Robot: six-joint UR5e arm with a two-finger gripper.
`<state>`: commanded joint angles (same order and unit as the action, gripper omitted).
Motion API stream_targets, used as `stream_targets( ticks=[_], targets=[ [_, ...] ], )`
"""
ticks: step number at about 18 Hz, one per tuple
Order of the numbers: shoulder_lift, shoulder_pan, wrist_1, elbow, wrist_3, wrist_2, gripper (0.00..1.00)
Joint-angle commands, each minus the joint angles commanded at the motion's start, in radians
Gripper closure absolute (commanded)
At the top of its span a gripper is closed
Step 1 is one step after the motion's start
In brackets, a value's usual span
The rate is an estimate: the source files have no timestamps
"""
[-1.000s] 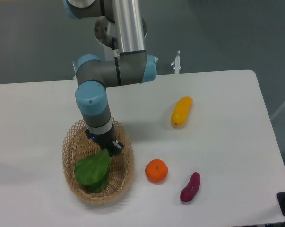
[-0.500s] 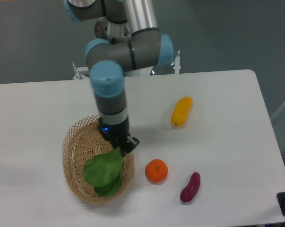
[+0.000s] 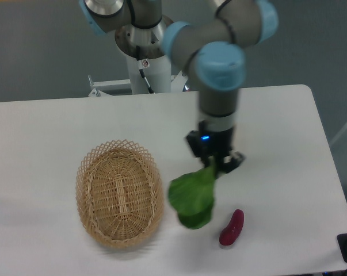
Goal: Pick up the green vegetable from the basket
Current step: 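Lift the bok choy out of the basket and carry it sideways, then hold the bok choy raised above the table beside the yellow squash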
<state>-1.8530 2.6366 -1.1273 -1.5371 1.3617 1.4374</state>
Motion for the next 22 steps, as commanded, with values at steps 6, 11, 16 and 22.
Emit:
stream_targets(
  ticks=[6,11,16,22],
  targets=[
    [0.031,0.123,-0.072,0.0,0.172,-0.041,0.67],
    [0.037,0.143,-0.078,-0.003,0.2,-0.041,0.67],
    [0.037,0.141,-0.078,-0.006,0.198,-0.041,0.67],
    [0.038,0.143,-0.077,-0.009,0.198,-0.041,0.67]
  ],
)
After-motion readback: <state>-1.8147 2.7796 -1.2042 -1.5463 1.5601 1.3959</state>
